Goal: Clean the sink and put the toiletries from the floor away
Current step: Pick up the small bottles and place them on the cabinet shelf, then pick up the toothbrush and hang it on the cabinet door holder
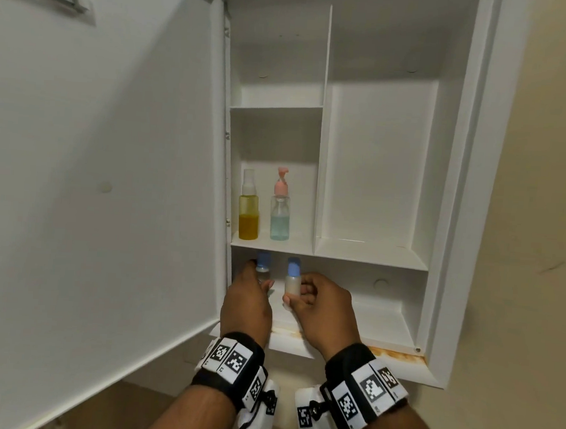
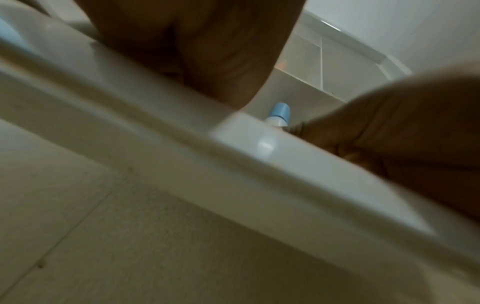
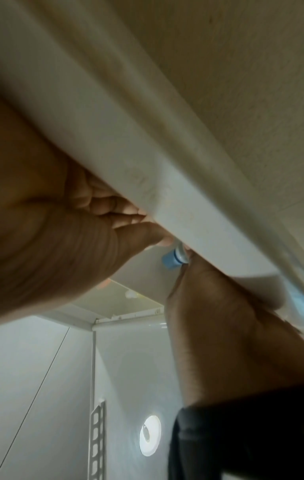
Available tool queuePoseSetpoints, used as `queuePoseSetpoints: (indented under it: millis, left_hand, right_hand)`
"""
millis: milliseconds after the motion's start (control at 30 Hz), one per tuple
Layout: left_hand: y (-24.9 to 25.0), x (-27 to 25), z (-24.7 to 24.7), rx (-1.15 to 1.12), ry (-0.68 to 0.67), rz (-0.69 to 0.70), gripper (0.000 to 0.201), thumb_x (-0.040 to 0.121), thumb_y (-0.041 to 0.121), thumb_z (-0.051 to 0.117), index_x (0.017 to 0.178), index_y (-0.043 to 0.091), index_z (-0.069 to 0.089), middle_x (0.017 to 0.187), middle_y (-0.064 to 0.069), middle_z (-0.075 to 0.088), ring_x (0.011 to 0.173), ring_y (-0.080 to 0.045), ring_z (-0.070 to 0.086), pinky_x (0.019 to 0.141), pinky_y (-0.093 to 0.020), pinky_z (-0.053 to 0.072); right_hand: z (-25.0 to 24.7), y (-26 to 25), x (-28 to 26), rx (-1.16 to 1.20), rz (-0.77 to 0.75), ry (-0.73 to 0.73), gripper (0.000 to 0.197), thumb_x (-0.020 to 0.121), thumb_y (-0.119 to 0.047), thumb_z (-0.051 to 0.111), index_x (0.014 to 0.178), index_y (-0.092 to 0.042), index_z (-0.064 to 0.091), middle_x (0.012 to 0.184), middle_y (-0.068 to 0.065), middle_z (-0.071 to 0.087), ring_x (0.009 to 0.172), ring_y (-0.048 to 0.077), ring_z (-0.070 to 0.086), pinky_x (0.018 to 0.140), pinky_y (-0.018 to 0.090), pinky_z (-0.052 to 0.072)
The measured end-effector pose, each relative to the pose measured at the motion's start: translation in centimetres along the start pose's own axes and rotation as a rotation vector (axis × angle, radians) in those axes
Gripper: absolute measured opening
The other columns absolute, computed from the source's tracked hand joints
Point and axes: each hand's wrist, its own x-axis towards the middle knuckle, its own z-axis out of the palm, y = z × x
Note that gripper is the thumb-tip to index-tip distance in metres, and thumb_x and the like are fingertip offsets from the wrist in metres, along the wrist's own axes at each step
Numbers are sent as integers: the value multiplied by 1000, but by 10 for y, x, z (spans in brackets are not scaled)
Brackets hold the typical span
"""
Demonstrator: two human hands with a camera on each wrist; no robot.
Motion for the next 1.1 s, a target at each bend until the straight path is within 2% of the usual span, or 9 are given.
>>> queuePoseSetpoints:
  millis: [167, 300, 433, 600, 733, 867, 967, 1033, 1100]
  left_hand:
    - [3, -2, 0, 66, -29, -35, 35, 97, 14, 58, 132, 10, 51, 111, -8, 65, 102, -27, 65, 77, -31, 48]
    - [2, 0, 2, 92, -40, -73, 37, 97, 12, 58, 133, 10, 49, 110, -8, 65, 100, -25, 65, 76, -30, 47]
    - [3, 1, 2, 90, -55, -115, 32, 98, 14, 57, 128, 7, 51, 109, -10, 65, 99, -26, 64, 73, -26, 43]
    - [2, -2, 1, 91, -76, -141, 38, 95, 4, 54, 133, 7, 46, 113, -11, 62, 104, -27, 62, 84, -33, 51]
    - [7, -10, -2, 106, -82, -145, 54, 103, 23, 48, 152, 10, 28, 135, -12, 56, 118, -26, 59, 91, -29, 48]
    - [7, -35, -4, 99, -54, -97, 57, 107, 29, 37, 158, 14, 16, 156, -6, 36, 136, -19, 46, 96, -15, 33]
    - [-3, -65, -4, 124, 19, 10, 54, 106, 30, 34, 157, 18, 20, 159, 1, 31, 141, -9, 37, 104, -6, 20]
    - [-11, -85, -8, 173, 19, 104, 53, 105, 27, 37, 156, 16, 24, 158, 1, 31, 144, -7, 30, 113, -6, 15]
    - [-24, -109, -14, 238, -3, 155, 57, 104, 24, 41, 157, 11, 23, 162, -2, 26, 150, -8, 19, 121, -14, 11]
  right_hand:
    - [16, -11, 20, -138, 22, 1, 16, 80, -31, 79, 88, -20, 70, 85, -4, 72, 80, 16, 68, 79, 35, 58]
    - [26, -11, 19, -302, -35, 5, 19, 89, -37, 69, 91, -18, 65, 89, 0, 69, 84, 21, 66, 74, 30, 53]
    - [27, -9, 16, -345, -53, 4, 24, 91, -41, 65, 97, -18, 65, 95, 1, 69, 88, 23, 66, 75, 31, 52]
    - [24, -12, 12, -401, -80, -41, 32, 93, -46, 61, 104, -16, 65, 100, 3, 68, 92, 22, 66, 76, 30, 52]
    - [20, -12, 3, -430, -105, -71, 35, 95, -46, 58, 112, -16, 60, 108, 4, 66, 97, 21, 65, 79, 30, 53]
    - [15, -8, -9, -461, -125, -97, 55, 98, -50, 51, 137, -11, 47, 125, 9, 61, 111, 23, 63, 89, 30, 51]
    - [12, -7, -17, -409, -154, -103, 64, 98, -48, 52, 146, -7, 40, 134, 13, 58, 118, 26, 60, 95, 31, 48]
    - [9, -6, -18, -335, -163, -82, 70, 96, -45, 57, 149, -5, 37, 142, 16, 53, 126, 31, 55, 101, 34, 45]
    - [9, -5, -19, -232, -181, -30, 76, 93, -41, 62, 152, -4, 32, 151, 20, 43, 135, 35, 45, 109, 37, 38]
